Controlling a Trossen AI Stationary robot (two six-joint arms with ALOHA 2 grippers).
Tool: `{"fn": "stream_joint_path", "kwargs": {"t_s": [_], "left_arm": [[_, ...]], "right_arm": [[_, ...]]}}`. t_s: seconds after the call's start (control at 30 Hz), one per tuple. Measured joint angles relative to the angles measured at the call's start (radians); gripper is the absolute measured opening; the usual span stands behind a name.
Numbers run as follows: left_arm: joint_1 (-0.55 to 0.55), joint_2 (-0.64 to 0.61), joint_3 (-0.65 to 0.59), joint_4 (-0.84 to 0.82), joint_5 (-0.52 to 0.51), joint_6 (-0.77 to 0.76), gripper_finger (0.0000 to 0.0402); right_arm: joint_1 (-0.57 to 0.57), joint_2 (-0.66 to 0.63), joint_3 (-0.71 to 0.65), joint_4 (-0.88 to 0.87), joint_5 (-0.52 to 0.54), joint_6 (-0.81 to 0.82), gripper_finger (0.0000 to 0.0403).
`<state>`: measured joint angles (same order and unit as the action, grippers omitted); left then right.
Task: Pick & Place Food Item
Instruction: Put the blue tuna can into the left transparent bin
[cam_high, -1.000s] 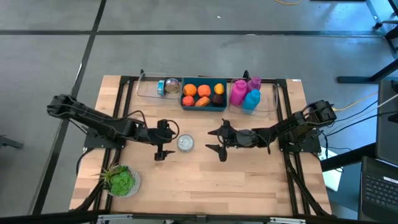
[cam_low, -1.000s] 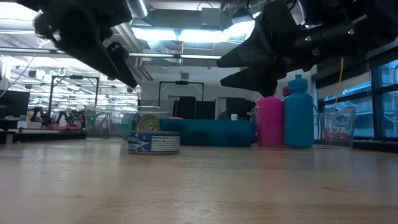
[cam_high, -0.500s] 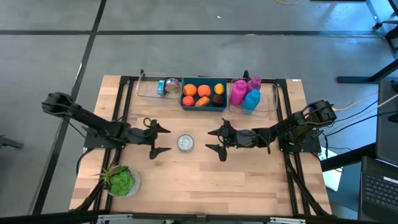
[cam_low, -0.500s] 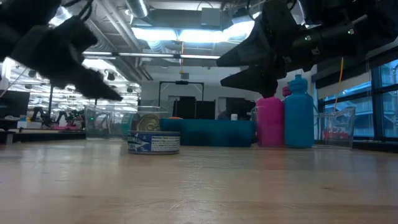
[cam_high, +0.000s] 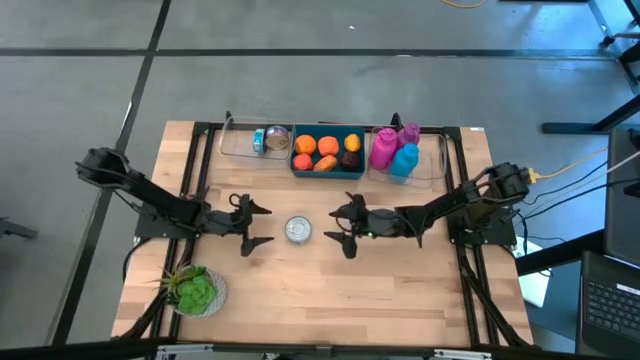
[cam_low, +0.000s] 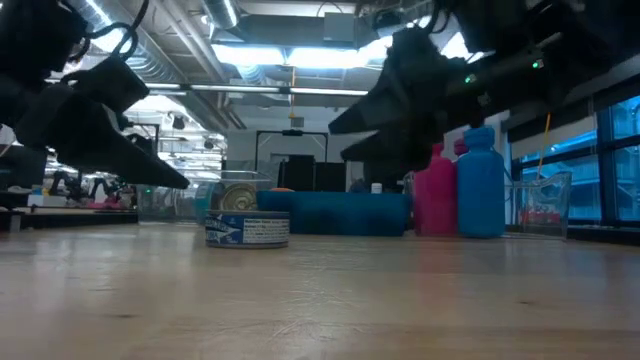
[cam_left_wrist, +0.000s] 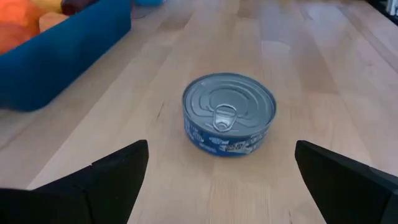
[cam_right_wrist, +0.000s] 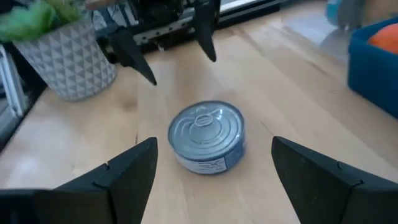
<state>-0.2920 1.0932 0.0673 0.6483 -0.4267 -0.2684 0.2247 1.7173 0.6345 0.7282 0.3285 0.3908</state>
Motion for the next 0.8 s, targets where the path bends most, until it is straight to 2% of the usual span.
{"fn": "stream_joint_path", "kwargs": {"t_s": [0.33, 0.8], "left_arm": [[0.0, 0.238, 0.021, 0.205, 0.01, 0.005, 0.04], [0.0, 0.488, 0.133, 0.209, 0.003, -0.003, 0.04]], "right_arm": [[-0.007, 0.062, 0.06, -0.012, -0.022, -0.085, 0.0314], [-0.008, 0.062, 0.06, -0.065, -0.023, -0.085, 0.0313]]}}
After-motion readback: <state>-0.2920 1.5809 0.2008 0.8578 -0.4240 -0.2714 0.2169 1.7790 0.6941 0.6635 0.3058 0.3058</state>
